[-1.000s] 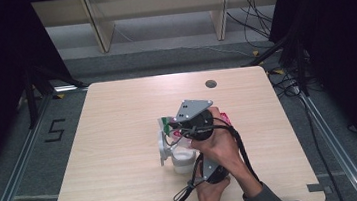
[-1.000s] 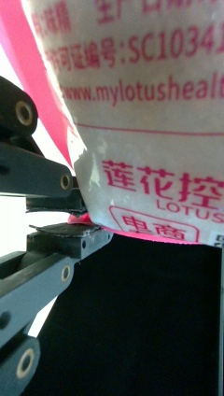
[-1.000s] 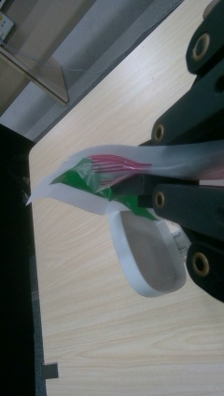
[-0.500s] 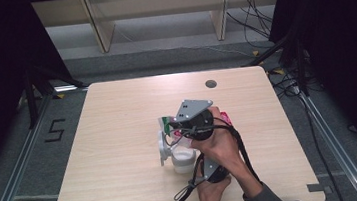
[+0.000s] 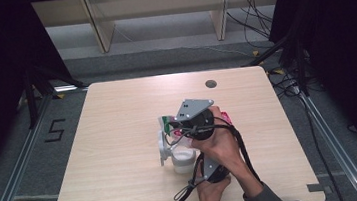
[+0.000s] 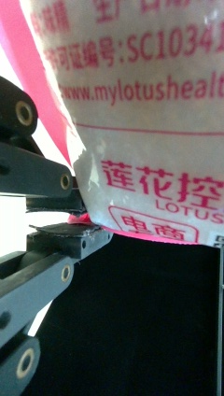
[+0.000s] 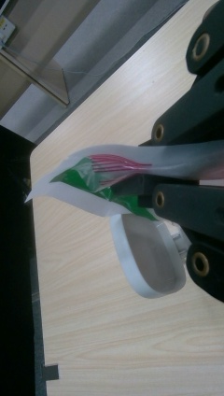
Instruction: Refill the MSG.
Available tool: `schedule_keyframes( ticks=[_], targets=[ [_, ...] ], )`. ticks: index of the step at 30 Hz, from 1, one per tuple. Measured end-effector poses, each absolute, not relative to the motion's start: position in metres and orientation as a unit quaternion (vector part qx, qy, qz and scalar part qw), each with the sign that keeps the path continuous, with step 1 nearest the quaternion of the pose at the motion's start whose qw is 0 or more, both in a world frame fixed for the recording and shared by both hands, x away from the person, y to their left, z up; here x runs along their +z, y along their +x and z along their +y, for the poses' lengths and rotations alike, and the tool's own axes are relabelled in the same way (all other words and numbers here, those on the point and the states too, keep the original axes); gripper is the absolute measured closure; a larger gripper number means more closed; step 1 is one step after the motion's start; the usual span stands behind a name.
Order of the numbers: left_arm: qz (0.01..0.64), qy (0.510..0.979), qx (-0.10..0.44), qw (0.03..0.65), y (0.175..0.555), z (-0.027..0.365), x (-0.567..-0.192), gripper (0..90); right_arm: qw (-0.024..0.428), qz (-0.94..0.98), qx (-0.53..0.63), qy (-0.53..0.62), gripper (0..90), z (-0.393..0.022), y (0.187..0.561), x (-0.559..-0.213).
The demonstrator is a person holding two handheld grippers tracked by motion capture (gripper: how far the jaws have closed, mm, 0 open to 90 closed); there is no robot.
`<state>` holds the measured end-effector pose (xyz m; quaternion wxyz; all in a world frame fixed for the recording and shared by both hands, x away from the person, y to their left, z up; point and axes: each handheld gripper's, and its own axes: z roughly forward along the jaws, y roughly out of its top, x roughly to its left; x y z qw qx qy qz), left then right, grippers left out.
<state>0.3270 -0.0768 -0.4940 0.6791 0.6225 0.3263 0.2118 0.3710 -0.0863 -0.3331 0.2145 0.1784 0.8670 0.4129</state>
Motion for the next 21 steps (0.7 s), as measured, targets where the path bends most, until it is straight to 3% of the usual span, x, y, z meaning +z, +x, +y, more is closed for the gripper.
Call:
schedule_keyframes(
  ticks=[21],
  targets=[
    [0.325,0.623,0.216,0.678,0.3277,-0.0747,-0.4934,82.1,0.214,0.871,0.408,0.169,90.0,-0.0828,0.3698,-0.3332]
  ],
)
